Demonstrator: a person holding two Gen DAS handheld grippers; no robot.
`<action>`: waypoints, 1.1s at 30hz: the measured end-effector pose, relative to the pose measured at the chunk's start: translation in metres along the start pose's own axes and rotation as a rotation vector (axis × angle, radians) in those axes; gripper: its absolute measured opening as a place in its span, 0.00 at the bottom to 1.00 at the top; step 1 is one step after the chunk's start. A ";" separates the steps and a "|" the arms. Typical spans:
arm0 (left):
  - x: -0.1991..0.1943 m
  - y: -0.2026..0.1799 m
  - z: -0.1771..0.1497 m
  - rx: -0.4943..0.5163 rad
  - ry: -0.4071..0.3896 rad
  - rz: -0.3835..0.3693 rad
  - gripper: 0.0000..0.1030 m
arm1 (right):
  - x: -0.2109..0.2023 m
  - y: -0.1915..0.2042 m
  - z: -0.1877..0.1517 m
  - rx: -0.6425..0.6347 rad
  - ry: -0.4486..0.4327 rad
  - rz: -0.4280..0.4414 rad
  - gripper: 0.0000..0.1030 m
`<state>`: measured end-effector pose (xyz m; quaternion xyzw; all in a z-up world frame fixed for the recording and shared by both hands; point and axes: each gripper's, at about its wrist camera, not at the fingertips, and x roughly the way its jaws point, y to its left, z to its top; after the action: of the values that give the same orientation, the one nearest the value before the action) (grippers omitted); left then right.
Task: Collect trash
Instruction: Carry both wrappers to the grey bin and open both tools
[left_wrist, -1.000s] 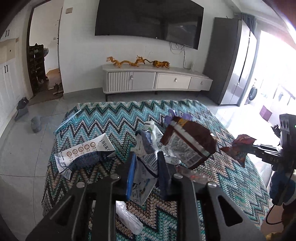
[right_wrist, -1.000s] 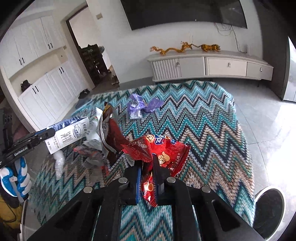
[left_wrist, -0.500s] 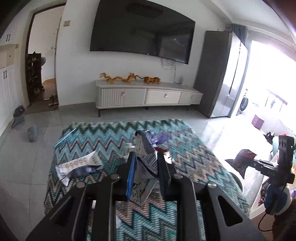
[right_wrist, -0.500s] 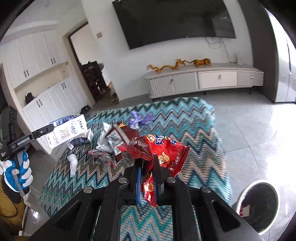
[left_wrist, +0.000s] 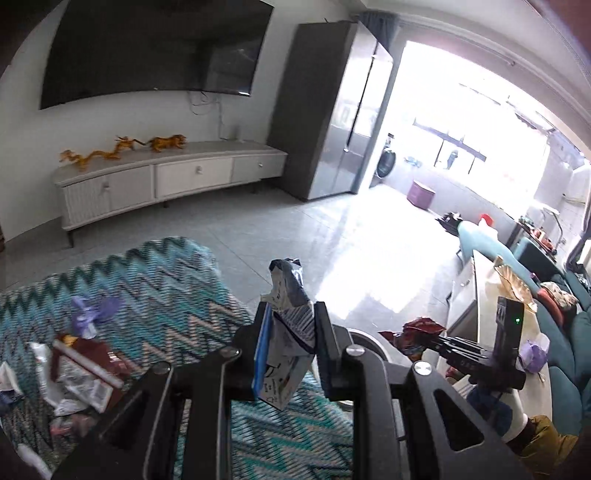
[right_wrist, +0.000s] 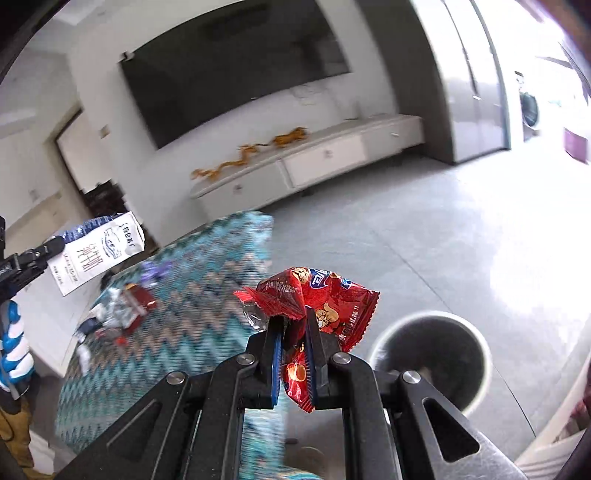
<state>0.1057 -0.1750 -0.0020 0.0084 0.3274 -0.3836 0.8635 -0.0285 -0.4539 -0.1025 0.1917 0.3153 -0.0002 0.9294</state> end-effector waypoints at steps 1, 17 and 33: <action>0.021 -0.014 0.002 0.011 0.028 -0.026 0.20 | 0.000 -0.016 -0.002 0.027 0.001 -0.020 0.10; 0.255 -0.142 -0.026 0.052 0.362 -0.149 0.23 | 0.066 -0.166 -0.036 0.291 0.114 -0.152 0.12; 0.203 -0.131 -0.016 0.054 0.235 -0.095 0.50 | 0.045 -0.157 -0.030 0.262 0.057 -0.227 0.61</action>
<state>0.1090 -0.3961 -0.0994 0.0609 0.4161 -0.4290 0.7994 -0.0294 -0.5833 -0.2068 0.2741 0.3585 -0.1409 0.8812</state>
